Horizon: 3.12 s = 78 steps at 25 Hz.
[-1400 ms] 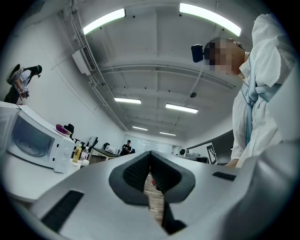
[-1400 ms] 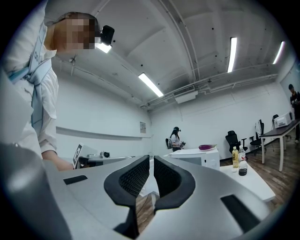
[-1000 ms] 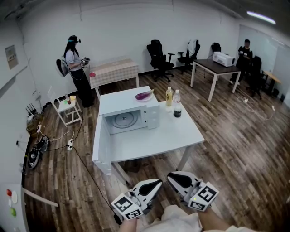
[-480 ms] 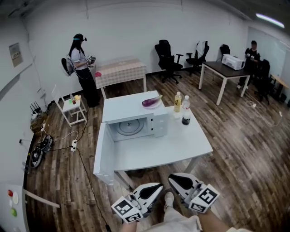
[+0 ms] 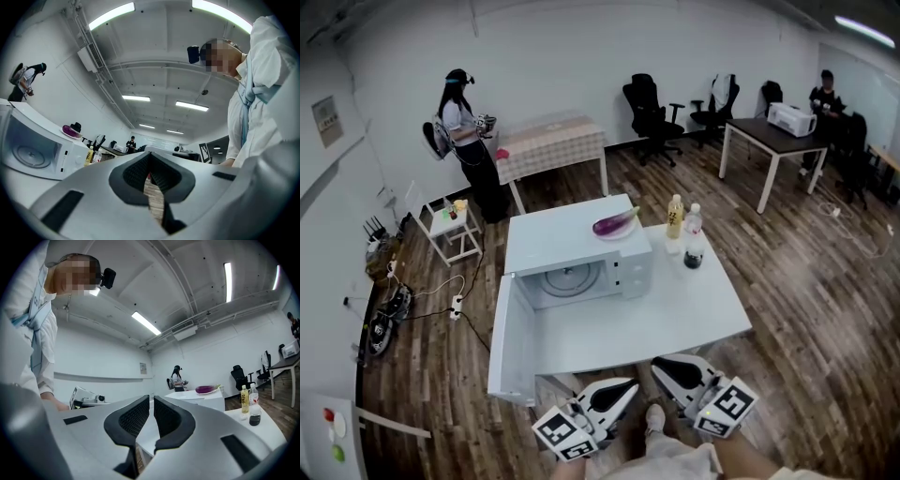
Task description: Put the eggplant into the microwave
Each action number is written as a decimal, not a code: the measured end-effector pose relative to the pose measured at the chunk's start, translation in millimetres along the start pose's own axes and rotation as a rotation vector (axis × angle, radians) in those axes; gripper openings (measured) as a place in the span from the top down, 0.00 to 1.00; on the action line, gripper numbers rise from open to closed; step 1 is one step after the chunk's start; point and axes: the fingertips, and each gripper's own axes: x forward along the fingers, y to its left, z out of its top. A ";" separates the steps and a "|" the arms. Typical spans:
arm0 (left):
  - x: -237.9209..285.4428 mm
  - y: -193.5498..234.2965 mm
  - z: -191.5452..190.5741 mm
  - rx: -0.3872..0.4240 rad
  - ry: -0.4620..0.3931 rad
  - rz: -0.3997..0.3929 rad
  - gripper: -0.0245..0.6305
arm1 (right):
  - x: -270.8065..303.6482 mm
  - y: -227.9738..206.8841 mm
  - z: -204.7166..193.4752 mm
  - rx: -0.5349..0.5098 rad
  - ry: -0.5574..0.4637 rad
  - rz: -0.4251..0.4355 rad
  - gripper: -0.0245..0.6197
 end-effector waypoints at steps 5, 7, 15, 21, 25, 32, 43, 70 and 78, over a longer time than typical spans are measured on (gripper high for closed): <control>22.9 26.3 5.4 -0.007 0.010 0.001 0.96 | 14.7 -33.8 7.9 0.012 -0.002 -0.001 0.91; 28.9 35.0 5.0 -0.008 0.015 0.001 0.96 | 20.7 -45.2 8.6 0.016 -0.006 0.001 0.91; 57.7 75.8 14.0 -0.006 0.017 0.020 0.96 | 49.3 -89.4 22.1 0.010 -0.007 0.045 0.91; 82.7 108.0 22.2 0.008 0.008 0.039 0.94 | 63.6 -122.9 31.4 -0.010 -0.004 0.067 0.91; 103.3 126.4 23.4 0.013 0.011 0.041 0.92 | 71.0 -146.7 33.9 -0.012 -0.002 0.079 0.91; 119.0 153.6 27.9 0.024 0.028 0.057 0.87 | 85.4 -171.4 34.8 -0.004 -0.010 0.091 0.91; 105.1 189.9 37.3 -0.005 0.038 0.052 0.83 | 115.8 -174.2 23.6 0.029 -0.004 0.042 0.91; 108.9 314.0 93.3 0.186 0.195 0.126 0.61 | 159.2 -191.0 13.6 0.009 0.020 -0.074 0.91; 125.1 352.8 77.7 0.303 0.376 0.194 0.52 | 157.9 -199.4 9.0 0.011 0.034 -0.092 0.91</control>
